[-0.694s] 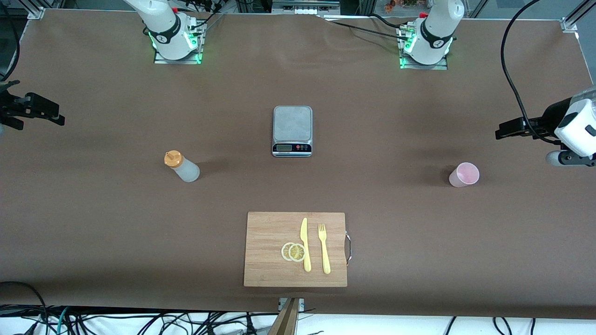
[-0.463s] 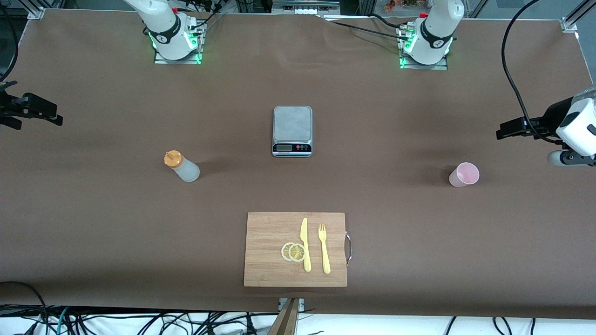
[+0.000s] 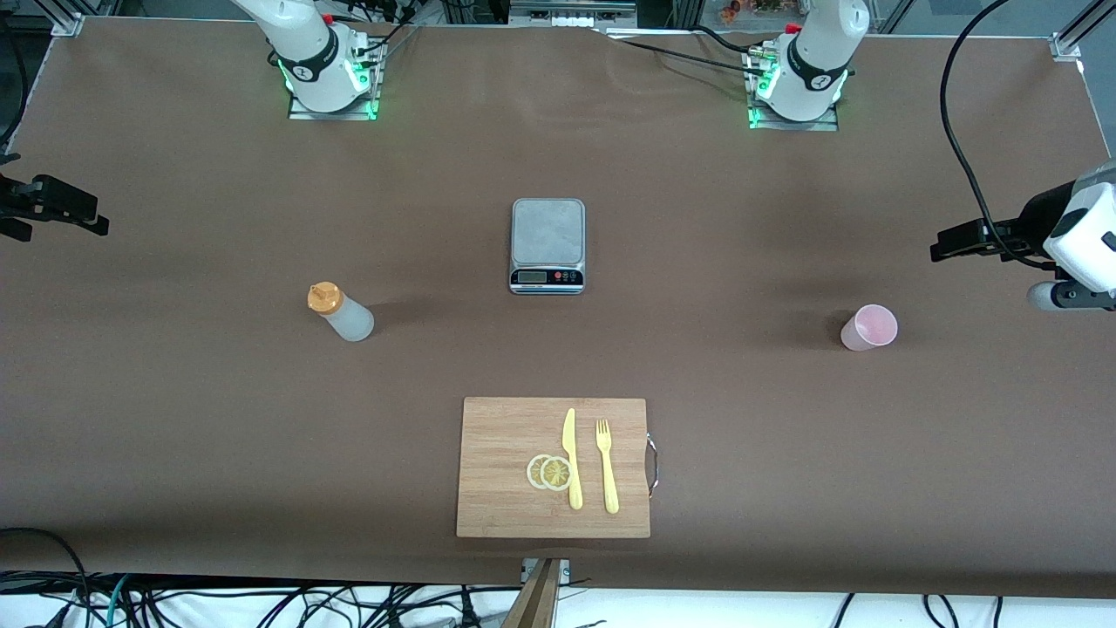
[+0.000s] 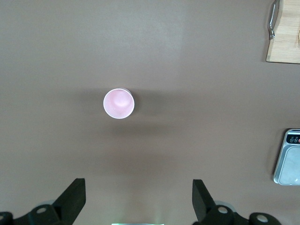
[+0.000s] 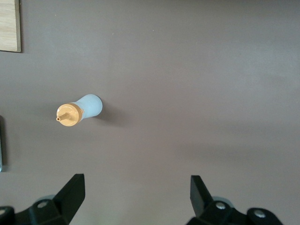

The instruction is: Add sauce to pink cup with both arms

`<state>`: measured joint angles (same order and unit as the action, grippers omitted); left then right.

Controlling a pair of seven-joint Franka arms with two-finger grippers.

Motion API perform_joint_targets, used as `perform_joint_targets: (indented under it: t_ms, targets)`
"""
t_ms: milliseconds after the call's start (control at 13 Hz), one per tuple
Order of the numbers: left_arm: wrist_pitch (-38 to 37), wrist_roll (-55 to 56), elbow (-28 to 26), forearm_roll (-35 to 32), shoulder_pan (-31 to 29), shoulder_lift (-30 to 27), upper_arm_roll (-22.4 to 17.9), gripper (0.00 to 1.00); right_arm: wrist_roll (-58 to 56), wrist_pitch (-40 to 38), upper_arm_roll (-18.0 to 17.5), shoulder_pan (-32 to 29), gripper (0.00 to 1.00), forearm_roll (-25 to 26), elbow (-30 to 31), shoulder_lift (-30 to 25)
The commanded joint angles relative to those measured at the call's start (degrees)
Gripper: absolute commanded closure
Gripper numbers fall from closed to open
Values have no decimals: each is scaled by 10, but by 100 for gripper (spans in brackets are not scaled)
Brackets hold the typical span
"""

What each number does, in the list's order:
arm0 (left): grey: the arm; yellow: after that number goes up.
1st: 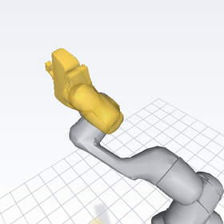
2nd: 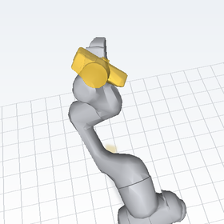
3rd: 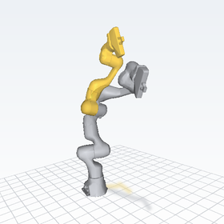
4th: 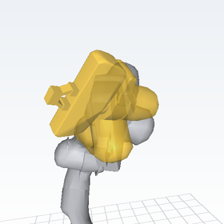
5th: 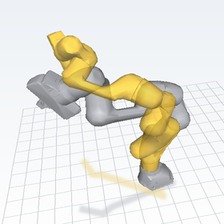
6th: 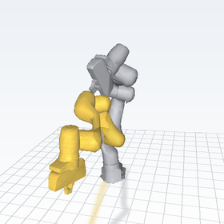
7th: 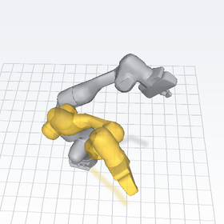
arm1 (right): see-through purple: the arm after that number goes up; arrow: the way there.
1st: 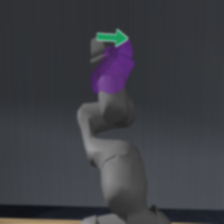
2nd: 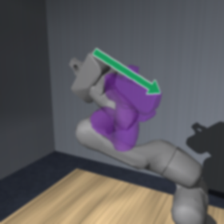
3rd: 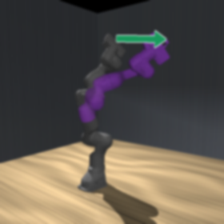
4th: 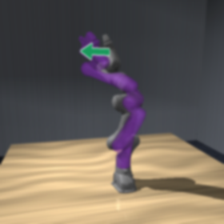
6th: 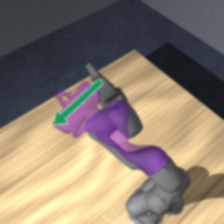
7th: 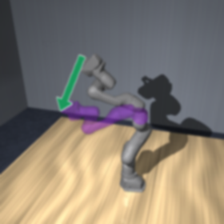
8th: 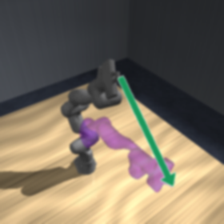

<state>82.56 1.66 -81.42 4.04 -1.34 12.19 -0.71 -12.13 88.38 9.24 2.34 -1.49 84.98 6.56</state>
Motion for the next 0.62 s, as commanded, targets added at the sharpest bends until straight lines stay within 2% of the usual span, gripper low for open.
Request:
perform_joint_targets:
  t_ms: [0,540]
  targets:
    - [-9,-2,19,-15,3,8,-1,0,-1,-9,-2,-1,0,-1,-5,0]
    - [-9,-2,19,-15,2,9,-1,0,-1,-4,-2,-1,1,-1,-7,3]
